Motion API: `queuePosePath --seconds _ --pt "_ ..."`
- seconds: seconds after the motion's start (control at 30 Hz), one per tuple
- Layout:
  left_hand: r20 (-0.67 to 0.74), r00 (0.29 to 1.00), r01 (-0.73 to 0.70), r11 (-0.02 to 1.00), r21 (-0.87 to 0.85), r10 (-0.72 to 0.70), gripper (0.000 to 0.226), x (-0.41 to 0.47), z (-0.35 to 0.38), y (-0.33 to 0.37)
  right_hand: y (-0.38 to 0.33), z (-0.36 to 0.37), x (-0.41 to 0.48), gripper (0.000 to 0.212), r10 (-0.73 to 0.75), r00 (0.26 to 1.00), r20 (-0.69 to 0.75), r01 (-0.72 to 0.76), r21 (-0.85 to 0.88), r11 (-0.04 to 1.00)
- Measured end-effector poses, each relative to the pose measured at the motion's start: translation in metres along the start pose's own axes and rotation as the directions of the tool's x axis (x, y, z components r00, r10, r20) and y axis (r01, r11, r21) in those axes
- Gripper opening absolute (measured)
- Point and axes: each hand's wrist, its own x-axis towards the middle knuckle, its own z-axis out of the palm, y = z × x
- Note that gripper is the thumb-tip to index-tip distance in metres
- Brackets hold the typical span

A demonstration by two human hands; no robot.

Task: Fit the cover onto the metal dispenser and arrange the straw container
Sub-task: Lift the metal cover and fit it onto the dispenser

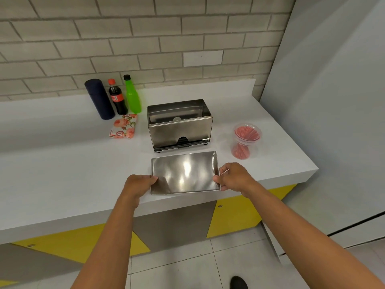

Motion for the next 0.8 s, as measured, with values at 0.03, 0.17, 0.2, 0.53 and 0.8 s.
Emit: queuePosePath --seconds 0.03,0.17,0.2,0.53,0.8 --pt "0.002 1.000 0.001 1.000 -0.008 -0.001 0.027 -0.001 0.000 -0.001 -0.001 -0.001 0.000 0.031 0.000 1.000 -0.007 0.000 -0.007 1.000" --pt "0.008 1.000 -0.015 0.999 -0.047 0.015 0.015 -0.008 -0.005 -0.004 -0.005 -0.007 0.002 0.028 -0.010 1.000 -0.019 0.009 -0.011 1.000" --pt "0.012 1.000 -0.025 0.998 -0.061 0.026 0.017 -0.010 -0.006 -0.003 -0.006 -0.008 0.002 0.026 -0.013 1.000 -0.024 0.013 -0.015 1.000" --pt "-0.055 0.990 -0.140 0.975 -0.171 0.133 0.026 -0.038 -0.015 0.012 -0.030 -0.017 0.007 0.027 -0.069 0.997 -0.028 0.068 -0.018 0.998" --pt "-0.183 0.952 -0.272 0.952 -0.142 0.245 0.048 -0.034 -0.019 0.054 -0.071 -0.050 0.023 0.074 -0.186 0.983 0.002 0.184 -0.132 0.974"
